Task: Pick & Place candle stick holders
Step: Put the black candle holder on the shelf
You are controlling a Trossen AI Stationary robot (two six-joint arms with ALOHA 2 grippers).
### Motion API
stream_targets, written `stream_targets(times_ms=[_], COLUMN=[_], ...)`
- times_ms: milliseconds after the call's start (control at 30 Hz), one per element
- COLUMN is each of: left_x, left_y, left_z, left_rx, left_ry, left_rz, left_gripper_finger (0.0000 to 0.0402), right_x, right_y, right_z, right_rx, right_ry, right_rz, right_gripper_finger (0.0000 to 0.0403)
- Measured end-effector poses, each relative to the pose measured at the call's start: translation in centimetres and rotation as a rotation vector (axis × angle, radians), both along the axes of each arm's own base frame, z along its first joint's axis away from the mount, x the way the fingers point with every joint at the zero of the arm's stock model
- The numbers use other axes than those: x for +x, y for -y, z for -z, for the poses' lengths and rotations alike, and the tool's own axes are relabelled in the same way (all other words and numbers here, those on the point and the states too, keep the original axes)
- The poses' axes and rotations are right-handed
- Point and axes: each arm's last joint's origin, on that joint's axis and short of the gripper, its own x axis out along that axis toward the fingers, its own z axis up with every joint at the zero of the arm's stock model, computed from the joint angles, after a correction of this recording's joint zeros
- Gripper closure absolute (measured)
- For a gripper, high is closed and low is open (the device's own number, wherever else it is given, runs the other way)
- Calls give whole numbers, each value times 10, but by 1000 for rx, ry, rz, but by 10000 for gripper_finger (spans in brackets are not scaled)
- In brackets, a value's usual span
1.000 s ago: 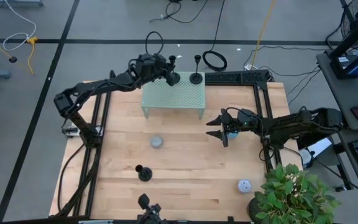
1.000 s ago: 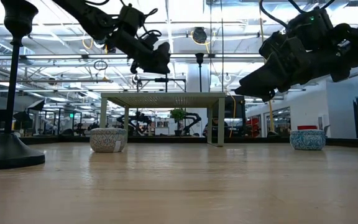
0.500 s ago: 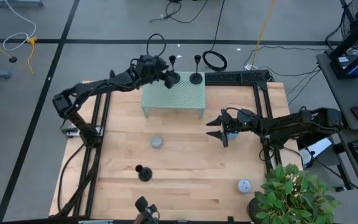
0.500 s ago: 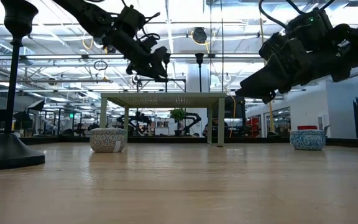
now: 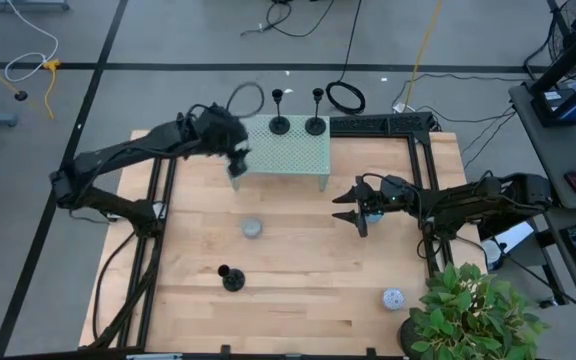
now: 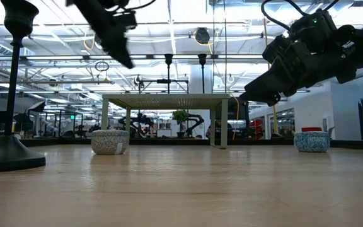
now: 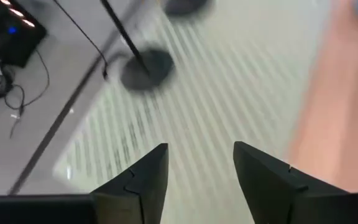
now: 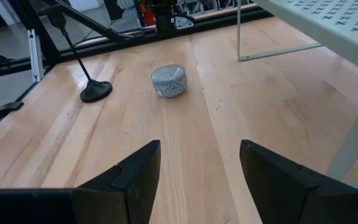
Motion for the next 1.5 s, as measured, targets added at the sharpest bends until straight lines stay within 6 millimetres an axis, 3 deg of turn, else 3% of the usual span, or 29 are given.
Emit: stream_targets(times_ms=[233,433,700,1033,1267,1500], left_x=[-24,-23,-25,-27,-24,-33], left_y=[44,84,127,172,200,215], left_z=[14,43,90,138,151,158], left_rx=[-251,-424,-565,-574,-583,-549], left_ry=[-222,-332,-401,-291,-60,-70], left_rz=[106,306,411,635,757,753], left_gripper_finger=[242,260,266,266,266,266], right_x=[0,0,0,0,0,0], right_y=[0,0,0,0,0,0], right_z=[0,0,0,0,0,0], right_rx=[0,0,0,0,0,0], right_ry=[1,1,1,2,2,2], right_rz=[0,-1,-1,-2,-2,-2], right_gripper_finger=[190,190,190,190,190,190])
